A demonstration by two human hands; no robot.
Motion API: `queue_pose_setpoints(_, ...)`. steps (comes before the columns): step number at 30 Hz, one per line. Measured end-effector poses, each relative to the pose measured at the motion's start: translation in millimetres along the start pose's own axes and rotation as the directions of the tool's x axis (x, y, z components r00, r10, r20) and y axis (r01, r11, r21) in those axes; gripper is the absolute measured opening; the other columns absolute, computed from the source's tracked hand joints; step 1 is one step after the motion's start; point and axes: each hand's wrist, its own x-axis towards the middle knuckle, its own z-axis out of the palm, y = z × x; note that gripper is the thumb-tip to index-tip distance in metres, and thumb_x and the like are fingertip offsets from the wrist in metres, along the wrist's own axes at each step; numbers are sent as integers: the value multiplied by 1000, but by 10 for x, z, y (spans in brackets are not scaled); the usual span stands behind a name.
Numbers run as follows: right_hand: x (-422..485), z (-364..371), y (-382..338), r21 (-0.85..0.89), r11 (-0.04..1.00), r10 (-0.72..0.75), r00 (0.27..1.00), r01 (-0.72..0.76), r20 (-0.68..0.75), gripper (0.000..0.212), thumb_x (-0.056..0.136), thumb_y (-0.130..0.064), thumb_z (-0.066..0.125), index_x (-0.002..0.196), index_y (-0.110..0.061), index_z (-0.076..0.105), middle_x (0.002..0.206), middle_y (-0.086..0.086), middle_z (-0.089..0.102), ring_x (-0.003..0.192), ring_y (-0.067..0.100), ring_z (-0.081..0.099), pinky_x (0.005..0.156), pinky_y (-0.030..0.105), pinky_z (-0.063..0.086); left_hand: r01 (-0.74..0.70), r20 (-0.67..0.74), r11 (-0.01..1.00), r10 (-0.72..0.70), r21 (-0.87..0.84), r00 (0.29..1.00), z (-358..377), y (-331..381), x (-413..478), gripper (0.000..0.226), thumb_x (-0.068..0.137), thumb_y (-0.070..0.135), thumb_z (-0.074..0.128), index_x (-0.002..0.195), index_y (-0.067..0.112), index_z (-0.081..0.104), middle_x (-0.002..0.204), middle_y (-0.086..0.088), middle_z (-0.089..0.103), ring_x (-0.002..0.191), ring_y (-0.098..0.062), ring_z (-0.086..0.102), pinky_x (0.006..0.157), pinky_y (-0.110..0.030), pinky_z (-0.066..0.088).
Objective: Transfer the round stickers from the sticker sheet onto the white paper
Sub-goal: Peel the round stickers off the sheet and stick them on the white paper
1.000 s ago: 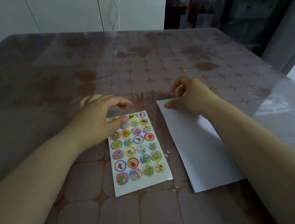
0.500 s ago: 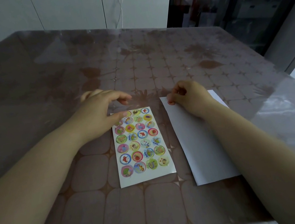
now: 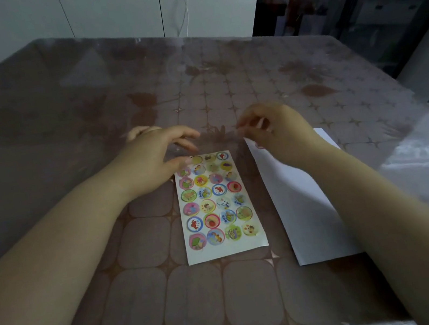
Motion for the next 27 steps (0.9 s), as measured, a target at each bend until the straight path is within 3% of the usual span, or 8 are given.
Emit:
queue_pose_setpoints(2,-14,73,-134,-24,995,-98,993,100,70,12,84,-18,63,93,-18,70,90,-3,62,75,8,52,71,23,42,-1,7,1000,2,-7,1000,4,-2,-8,51,73,46,52,122,35,49,100,32,54,106,4,44,95,-22,14)
queue_pose_setpoints(5,-33,195,-161,-89,990,-88,979,106,185,19,84,-26,63,102,-23,68,93,-9,55,83,7,50,75,23,39,8,0,999,-8,-40,1000,23,9,-16,40,83,33,60,121,33,51,100,27,58,106,3,46,98,-27,18)
queue_pose_setpoints(8,-18,253,-121,-97,990,-81,980,99,181,21,82,-29,66,102,-24,69,93,-9,55,83,8,50,76,24,41,20,1,998,-20,-54,1000,34,37,-7,38,79,37,57,116,34,54,96,25,61,106,0,50,103,-37,20)
queue_pose_setpoints(12,18,288,-107,-56,991,-109,979,120,175,16,81,-25,67,96,-23,73,87,-10,57,80,8,52,74,23,41,13,10,999,-13,-40,1000,85,62,4,44,74,44,59,116,33,53,95,23,60,106,0,45,96,-28,17)
queue_pose_setpoints(18,39,348,-88,-75,977,-191,974,201,123,12,83,-25,65,91,-22,73,89,-1,65,84,21,57,79,43,46,31,-17,999,-31,-7,999,103,89,12,47,76,39,67,119,32,52,95,24,58,107,-1,38,93,-26,15)
queue_pose_setpoints(21,39,375,-99,-68,975,-202,974,210,105,13,85,-23,61,93,-20,71,91,-2,68,82,19,58,77,36,46,58,-7,998,-58,-3,998,97,104,17,48,76,34,69,121,33,50,99,22,59,107,-1,36,95,-26,15)
queue_pose_setpoints(25,23,361,-114,56,989,-140,984,134,110,11,86,-20,61,92,-19,70,83,-3,67,72,7,58,64,11,41,66,-18,998,-66,9,998,95,124,15,50,76,34,69,122,32,50,98,22,57,107,-2,36,93,-24,14)
queue_pose_setpoints(27,16,354,-119,101,989,-123,986,112,109,9,85,-19,63,91,-19,70,83,-4,67,74,6,58,64,8,40,66,-19,998,-66,6,998,93,117,14,48,76,34,70,120,31,52,96,23,57,110,-5,41,97,-28,16)
